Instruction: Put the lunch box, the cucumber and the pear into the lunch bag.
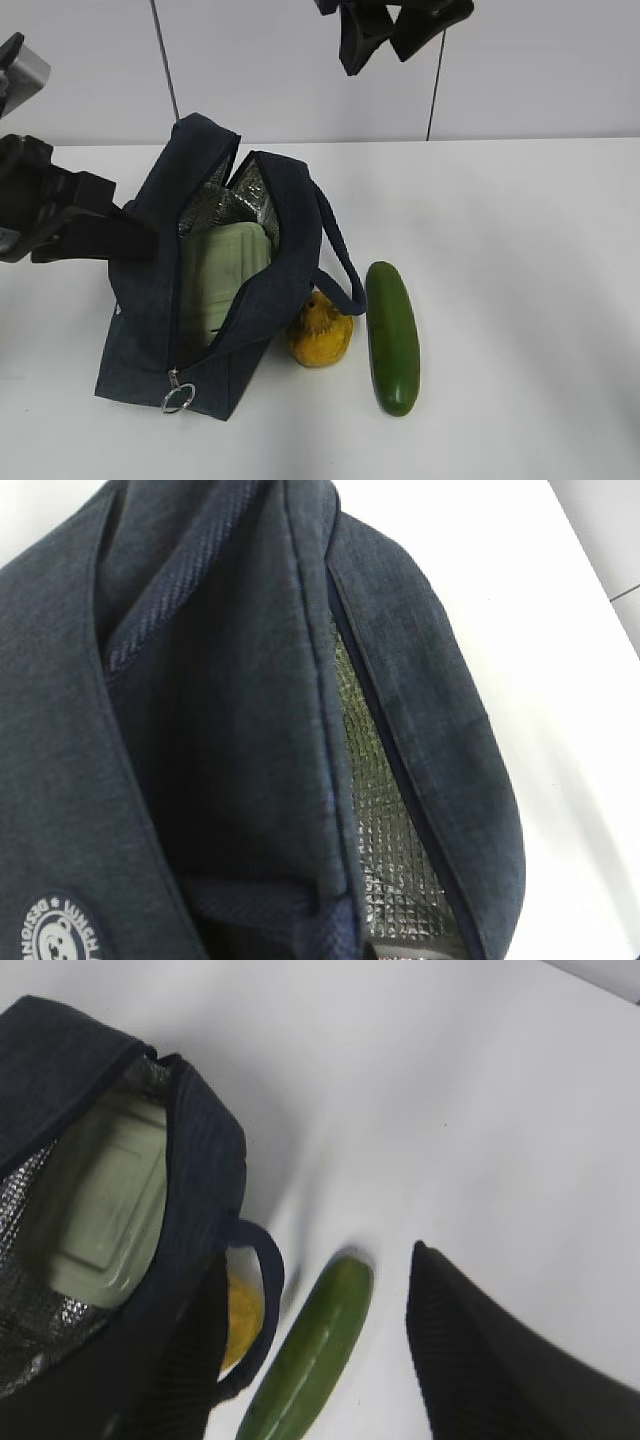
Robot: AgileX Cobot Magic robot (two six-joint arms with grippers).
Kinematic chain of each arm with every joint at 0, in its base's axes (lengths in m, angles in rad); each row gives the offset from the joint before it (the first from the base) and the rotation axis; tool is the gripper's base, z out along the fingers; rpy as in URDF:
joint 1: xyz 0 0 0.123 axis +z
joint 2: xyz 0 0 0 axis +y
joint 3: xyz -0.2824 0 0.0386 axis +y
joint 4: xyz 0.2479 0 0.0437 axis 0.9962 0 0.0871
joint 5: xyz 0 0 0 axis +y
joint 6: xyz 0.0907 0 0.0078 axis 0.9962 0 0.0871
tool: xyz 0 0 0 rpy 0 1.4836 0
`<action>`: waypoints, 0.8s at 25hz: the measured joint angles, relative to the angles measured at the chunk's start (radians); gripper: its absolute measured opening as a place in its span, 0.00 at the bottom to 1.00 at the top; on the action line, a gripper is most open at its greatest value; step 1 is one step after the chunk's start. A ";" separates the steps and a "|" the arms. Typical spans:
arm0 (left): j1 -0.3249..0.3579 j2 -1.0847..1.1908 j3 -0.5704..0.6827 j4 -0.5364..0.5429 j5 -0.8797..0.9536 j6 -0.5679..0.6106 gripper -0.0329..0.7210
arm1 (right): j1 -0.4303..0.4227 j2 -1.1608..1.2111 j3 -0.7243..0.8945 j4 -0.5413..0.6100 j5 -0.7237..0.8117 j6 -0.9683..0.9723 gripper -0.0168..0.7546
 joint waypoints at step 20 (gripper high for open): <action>0.000 0.000 0.000 0.000 0.009 0.000 0.03 | 0.000 -0.086 0.608 0.055 -0.158 0.103 0.69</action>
